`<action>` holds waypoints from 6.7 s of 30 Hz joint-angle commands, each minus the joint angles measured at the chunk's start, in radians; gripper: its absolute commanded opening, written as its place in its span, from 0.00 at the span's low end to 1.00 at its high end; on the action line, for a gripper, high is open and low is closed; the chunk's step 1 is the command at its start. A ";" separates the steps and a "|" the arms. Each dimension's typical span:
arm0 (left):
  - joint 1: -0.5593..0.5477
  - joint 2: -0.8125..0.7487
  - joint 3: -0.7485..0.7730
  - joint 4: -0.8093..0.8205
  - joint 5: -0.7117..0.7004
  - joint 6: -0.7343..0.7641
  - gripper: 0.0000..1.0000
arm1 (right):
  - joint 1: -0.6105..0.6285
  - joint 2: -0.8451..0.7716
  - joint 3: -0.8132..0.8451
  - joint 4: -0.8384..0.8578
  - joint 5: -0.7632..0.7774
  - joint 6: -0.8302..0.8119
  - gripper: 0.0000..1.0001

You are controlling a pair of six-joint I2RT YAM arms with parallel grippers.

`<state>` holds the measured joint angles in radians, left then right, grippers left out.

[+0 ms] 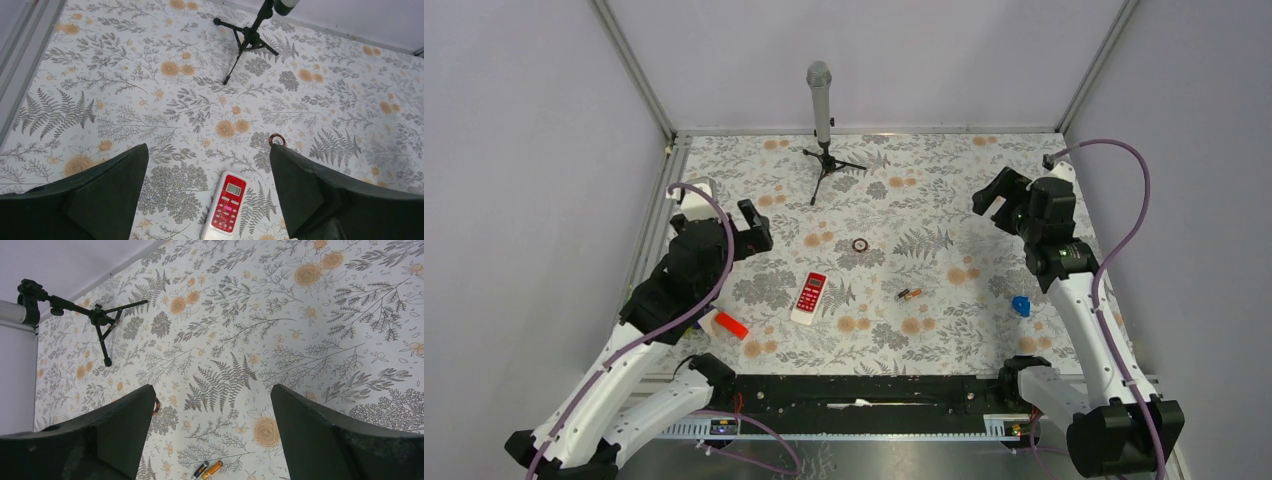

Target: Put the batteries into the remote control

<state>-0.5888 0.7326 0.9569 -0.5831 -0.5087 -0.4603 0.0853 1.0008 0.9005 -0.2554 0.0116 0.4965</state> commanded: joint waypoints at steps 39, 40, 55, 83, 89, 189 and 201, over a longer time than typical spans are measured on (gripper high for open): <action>-0.099 0.835 -0.100 0.094 0.380 -0.053 0.53 | 0.002 -0.036 -0.297 0.046 -0.204 0.146 0.86; -0.103 0.848 -0.089 0.085 0.366 -0.050 0.51 | 0.002 -0.039 -0.298 0.044 -0.205 0.143 0.86; 0.000 0.783 0.214 0.044 0.656 -0.126 0.44 | 0.172 -0.069 -0.425 0.551 -0.539 0.261 0.99; 0.116 0.582 0.067 1.015 1.275 -0.836 0.46 | 0.470 0.250 -0.074 1.031 -0.700 0.589 0.74; 0.116 0.567 0.076 0.948 1.240 -0.769 0.88 | 0.470 0.237 -0.035 0.884 -0.675 0.471 0.30; 0.330 0.479 0.112 1.112 1.222 -1.109 0.00 | 0.427 0.352 0.036 0.873 -0.670 0.540 0.26; 0.326 0.487 0.083 0.996 1.161 -0.910 0.00 | 0.427 0.405 0.066 0.841 -0.537 0.696 0.70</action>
<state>-0.2615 1.2404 1.0008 0.3378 0.6521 -1.4006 0.5278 1.3739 0.9394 0.6243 -0.5808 1.1698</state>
